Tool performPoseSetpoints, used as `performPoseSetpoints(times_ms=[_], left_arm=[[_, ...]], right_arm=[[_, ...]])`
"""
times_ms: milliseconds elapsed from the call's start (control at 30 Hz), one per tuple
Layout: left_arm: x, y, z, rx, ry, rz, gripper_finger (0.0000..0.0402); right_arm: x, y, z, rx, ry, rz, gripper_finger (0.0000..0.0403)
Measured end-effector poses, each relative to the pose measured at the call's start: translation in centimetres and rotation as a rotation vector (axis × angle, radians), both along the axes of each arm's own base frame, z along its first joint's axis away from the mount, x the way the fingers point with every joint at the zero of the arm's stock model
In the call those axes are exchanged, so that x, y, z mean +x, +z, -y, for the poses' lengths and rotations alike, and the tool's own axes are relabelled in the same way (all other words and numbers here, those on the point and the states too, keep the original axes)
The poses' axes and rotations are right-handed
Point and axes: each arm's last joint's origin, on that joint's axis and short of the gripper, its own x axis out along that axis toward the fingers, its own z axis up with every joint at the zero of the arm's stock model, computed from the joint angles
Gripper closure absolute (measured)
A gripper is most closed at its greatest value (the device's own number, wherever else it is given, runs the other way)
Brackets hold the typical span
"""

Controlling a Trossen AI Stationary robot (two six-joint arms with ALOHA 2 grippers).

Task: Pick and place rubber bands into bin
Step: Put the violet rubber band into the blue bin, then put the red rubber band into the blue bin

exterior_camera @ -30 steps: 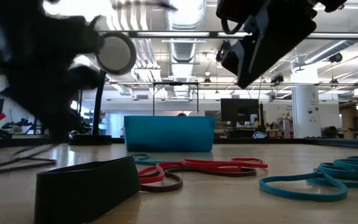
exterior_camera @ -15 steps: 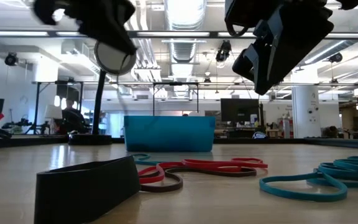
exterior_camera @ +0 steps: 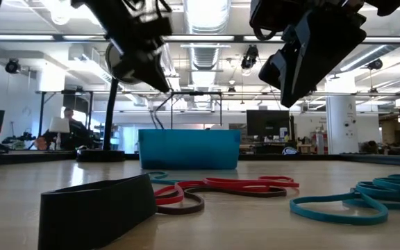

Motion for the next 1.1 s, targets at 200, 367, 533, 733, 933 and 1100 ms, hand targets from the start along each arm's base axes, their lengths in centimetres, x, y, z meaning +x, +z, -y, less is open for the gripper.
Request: performPoseSetpoints(times_ms=[200, 367, 533, 733, 933, 1100], left_arm=[[2.1, -1.5, -2.9, 0.000, 0.015, 0.019, 0.0401], [3.1, -2.2, -4.7, 0.002, 0.006, 0.041, 0.0401], [3.3, -2.5, -6.0, -0.015, 0.022, 0.046, 0.0401], [3.3, -2.5, -6.2, -0.035, 0.007, 0.059, 0.0401], [3.4, -2.5, -6.0, -0.086, -0.048, 0.070, 0.0382], [3.5, -2.5, -6.0, -0.104, -0.039, 0.088, 0.0324]], right_arm=[[0.0, 0.0, 0.0, -0.011, -0.007, 0.004, 0.0302], [0.0, 0.0, 0.0, -0.010, -0.007, 0.005, 0.0305], [0.1, 0.0, 0.0, -0.009, -0.007, 0.009, 0.0303], [0.1, 0.0, 0.1, -0.031, -0.020, 0.018, 0.0305], [0.1, 0.0, 0.1, -0.037, -0.022, 0.020, 0.0303], [0.1, 0.0, 0.1, -0.037, -0.022, 0.020, 0.0308]])
